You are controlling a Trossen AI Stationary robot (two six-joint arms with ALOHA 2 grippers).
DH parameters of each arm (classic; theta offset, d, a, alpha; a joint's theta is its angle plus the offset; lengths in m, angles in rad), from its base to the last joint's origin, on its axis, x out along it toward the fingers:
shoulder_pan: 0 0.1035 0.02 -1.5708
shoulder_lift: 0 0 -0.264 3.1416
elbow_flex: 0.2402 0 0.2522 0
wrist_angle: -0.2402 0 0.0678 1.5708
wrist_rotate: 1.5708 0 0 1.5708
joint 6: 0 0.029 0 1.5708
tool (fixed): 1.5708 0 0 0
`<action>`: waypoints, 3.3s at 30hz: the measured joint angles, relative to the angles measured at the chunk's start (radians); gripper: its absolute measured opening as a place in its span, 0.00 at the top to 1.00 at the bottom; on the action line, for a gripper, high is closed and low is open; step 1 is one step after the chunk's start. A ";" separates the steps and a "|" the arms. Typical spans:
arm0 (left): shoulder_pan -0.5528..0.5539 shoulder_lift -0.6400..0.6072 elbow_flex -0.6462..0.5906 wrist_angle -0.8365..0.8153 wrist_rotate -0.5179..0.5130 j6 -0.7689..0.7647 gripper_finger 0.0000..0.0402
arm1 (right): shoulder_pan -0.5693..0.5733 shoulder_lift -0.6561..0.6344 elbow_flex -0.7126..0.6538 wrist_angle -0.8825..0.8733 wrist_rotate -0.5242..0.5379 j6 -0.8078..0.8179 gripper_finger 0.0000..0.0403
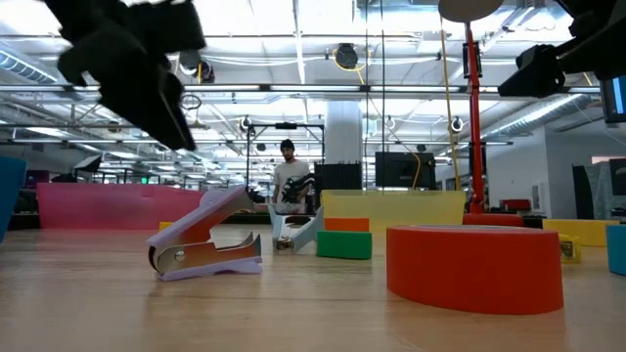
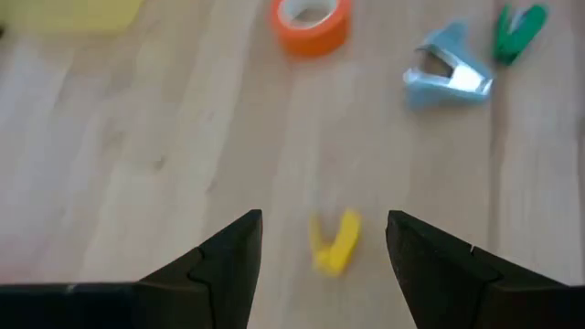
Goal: Pick and place Stapler, Stapler remover, tape
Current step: Put the left yellow stapler into the pink bin
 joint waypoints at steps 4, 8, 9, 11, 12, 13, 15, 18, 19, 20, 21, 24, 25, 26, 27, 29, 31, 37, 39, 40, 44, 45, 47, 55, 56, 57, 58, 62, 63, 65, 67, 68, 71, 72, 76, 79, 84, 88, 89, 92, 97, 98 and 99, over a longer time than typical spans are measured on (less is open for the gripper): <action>-0.002 0.097 -0.001 0.018 -0.021 0.006 0.42 | 0.000 0.005 0.000 0.000 0.000 0.002 0.15; 0.020 0.177 0.001 0.025 -0.026 0.014 0.42 | 0.000 0.001 0.000 0.001 0.000 0.006 0.15; 0.029 0.192 0.001 0.032 -0.026 0.014 0.42 | 0.000 0.001 0.000 0.000 0.000 0.006 0.14; 0.046 0.209 0.002 0.034 -0.026 0.014 0.42 | 0.000 0.000 0.000 0.009 0.001 0.007 0.14; 0.055 0.212 0.002 0.034 -0.029 0.014 0.42 | 0.000 -0.001 0.000 0.010 0.001 0.007 0.14; 0.062 0.215 0.002 0.042 -0.027 0.014 0.42 | 0.000 -0.001 0.000 0.008 0.000 0.007 0.15; 0.076 0.217 0.002 0.043 -0.011 0.014 0.42 | 0.000 -0.001 0.000 0.014 0.000 0.008 0.15; 0.094 0.216 0.002 0.049 0.031 0.013 0.42 | 0.000 -0.001 0.000 0.016 0.000 0.008 0.15; 0.098 0.216 0.002 0.046 0.046 0.013 0.42 | 0.000 -0.001 0.000 0.016 0.000 0.008 0.15; 0.103 0.216 0.002 0.043 0.059 0.013 0.42 | 0.000 -0.001 0.000 0.016 0.000 0.008 0.15; 0.107 0.216 0.002 0.045 0.070 0.013 0.42 | 0.000 -0.001 0.000 0.016 0.000 0.008 0.14; 0.114 0.216 0.002 0.047 0.092 0.013 0.42 | 0.000 -0.001 0.000 0.016 0.000 0.008 0.14; 0.115 0.216 0.002 0.047 0.092 0.013 0.42 | 0.000 -0.001 0.000 0.016 0.000 0.008 0.15; 0.115 0.216 0.002 0.047 0.093 0.013 0.42 | 0.000 -0.001 0.000 0.016 0.000 0.008 0.15; 0.115 0.216 0.002 0.047 0.093 0.013 0.42 | 0.000 -0.001 0.000 0.016 0.000 0.008 0.15; 0.115 0.216 0.002 0.048 0.102 0.012 0.42 | 0.000 -0.001 0.000 0.016 0.000 0.008 0.15; 0.115 0.216 0.002 0.053 0.105 -0.004 0.42 | 0.000 -0.001 0.000 0.016 0.000 0.008 0.15; 0.115 0.186 0.002 0.067 0.105 -0.019 0.42 | 0.000 0.000 0.000 0.017 0.000 0.008 0.15; 0.115 0.174 0.002 0.063 0.106 -0.019 0.42 | 0.000 -0.001 0.000 0.024 0.000 0.008 0.15; 0.115 0.169 0.002 0.068 0.109 -0.019 0.42 | 0.000 -0.001 0.000 0.024 0.000 0.008 0.15; 0.107 0.172 0.002 0.062 0.133 0.008 0.42 | 0.000 -0.001 0.000 0.024 0.000 0.008 0.15; 0.104 0.180 0.002 0.069 0.146 0.017 0.42 | 0.000 -0.001 0.000 0.024 0.000 0.008 0.14; 0.104 0.193 0.003 0.063 0.164 0.022 0.42 | 0.000 0.000 0.000 0.024 0.000 0.008 0.14; 0.104 0.205 0.002 0.051 0.171 0.031 0.42 | 0.000 0.000 -0.002 0.031 0.000 0.008 0.15; 0.104 0.205 0.002 0.048 0.171 0.033 0.42 | 0.000 0.000 -0.002 0.031 0.000 0.008 0.15; 0.105 0.205 0.002 0.043 0.171 0.035 0.42 | 0.000 -0.001 -0.002 0.031 0.000 0.008 0.14; 0.105 0.205 0.002 0.037 0.170 0.040 0.42 | 0.000 -0.001 -0.002 0.031 0.000 0.008 0.14; 0.105 0.213 0.002 0.048 0.170 0.040 0.42 | 0.000 0.000 -0.002 0.031 0.000 0.008 0.15; 0.106 0.220 0.002 0.054 0.171 0.040 0.42 | 0.000 0.000 -0.002 0.031 0.000 0.008 0.15; 0.107 0.239 0.002 0.055 0.182 0.040 0.42 | 0.000 -0.001 -0.002 0.031 0.000 0.009 0.15; 0.112 0.274 0.003 0.088 0.203 0.040 0.42 | 0.000 -0.001 -0.002 0.031 -0.001 0.015 0.15; 0.114 0.290 0.006 0.101 0.209 0.045 0.42 | 0.000 0.000 -0.002 0.031 -0.001 0.016 0.15; 0.124 0.328 0.007 0.128 0.207 0.055 0.42 | 0.000 0.001 -0.002 0.031 -0.001 0.016 0.14; 0.129 0.333 0.007 0.138 0.206 0.055 0.42 | 0.000 0.000 -0.002 0.031 -0.001 0.018 0.15; 0.148 0.338 0.005 0.163 0.215 0.059 0.44 | 0.000 0.000 -0.002 0.031 -0.001 0.034 0.15; 0.157 0.339 0.005 0.163 0.247 0.074 0.53 | 0.000 0.000 -0.002 0.031 -0.001 0.034 0.15; 0.158 0.339 0.005 0.163 0.280 0.081 0.69 | 0.000 0.000 -0.002 0.031 -0.001 0.034 0.15; 0.159 0.340 0.004 0.155 0.273 0.085 0.74 | 0.000 0.000 -0.002 0.031 -0.001 0.034 0.15; 0.159 0.340 0.004 0.155 0.267 0.085 0.74 | 0.000 0.000 -0.002 0.031 -0.001 0.034 0.15; 0.158 0.339 0.003 0.155 0.247 0.090 0.71 | 0.000 0.000 -0.002 0.030 -0.001 0.034 0.15; 0.159 0.323 0.001 0.165 0.205 0.093 0.61 | 0.000 0.000 -0.002 0.030 -0.001 0.034 0.15; 0.159 0.318 0.001 0.167 0.199 0.093 0.58 | 0.000 0.000 -0.002 0.030 -0.001 0.034 0.15; 0.159 0.312 0.000 0.166 0.196 0.093 0.56 | 0.000 0.000 -0.002 0.030 -0.001 0.034 0.15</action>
